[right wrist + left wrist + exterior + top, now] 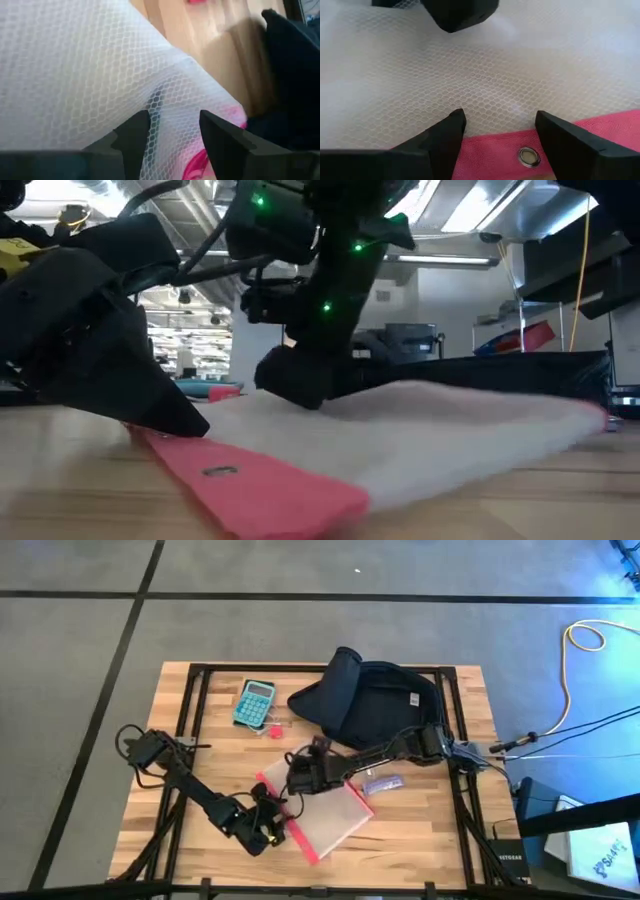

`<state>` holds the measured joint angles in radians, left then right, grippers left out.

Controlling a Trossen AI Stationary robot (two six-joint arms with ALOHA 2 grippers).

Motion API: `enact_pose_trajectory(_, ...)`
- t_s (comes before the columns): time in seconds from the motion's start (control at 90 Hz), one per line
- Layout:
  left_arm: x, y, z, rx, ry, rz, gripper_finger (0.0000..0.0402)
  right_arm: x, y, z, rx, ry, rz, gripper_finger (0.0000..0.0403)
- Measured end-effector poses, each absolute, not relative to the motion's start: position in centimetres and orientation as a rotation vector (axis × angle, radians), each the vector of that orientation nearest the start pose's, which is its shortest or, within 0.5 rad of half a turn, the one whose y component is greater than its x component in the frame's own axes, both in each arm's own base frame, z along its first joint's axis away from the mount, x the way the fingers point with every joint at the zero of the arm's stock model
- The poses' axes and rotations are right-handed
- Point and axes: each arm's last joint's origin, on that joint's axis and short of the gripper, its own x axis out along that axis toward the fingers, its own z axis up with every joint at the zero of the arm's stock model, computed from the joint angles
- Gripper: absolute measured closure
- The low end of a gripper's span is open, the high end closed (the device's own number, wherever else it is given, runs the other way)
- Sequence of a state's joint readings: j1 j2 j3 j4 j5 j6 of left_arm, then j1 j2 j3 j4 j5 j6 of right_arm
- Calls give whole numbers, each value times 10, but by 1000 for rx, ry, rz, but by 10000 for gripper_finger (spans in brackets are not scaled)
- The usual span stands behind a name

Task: Unpack backpack
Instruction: Remove the black pen from the transparent zip bag

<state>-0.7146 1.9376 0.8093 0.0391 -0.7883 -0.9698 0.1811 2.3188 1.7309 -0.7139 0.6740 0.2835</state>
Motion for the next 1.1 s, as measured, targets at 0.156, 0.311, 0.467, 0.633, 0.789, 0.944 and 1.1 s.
enact_pose_trajectory(0.156,250,-192,76,-174,658,417,163,459,49,131,-293,1091,-634,237)
enact_pose_trajectory(0.311,250,-192,76,-174,657,415,163,459,45,147,-284,1038,-657,237)
enact_pose_trajectory(0.467,250,-192,76,-174,656,415,163,462,54,148,-124,1071,-454,237)
enact_pose_trajectory(0.633,250,-192,76,-174,655,415,163,459,46,134,-55,1136,-368,237)
enact_pose_trajectory(0.789,250,-192,76,-174,654,415,163,463,22,129,46,1120,-304,237)
enact_pose_trajectory(0.944,250,-192,76,-173,652,417,163,459,7,128,28,1152,-370,237)
enact_pose_trajectory(1.1,250,-192,76,-172,652,418,163,452,-1,128,-60,1211,-462,237)
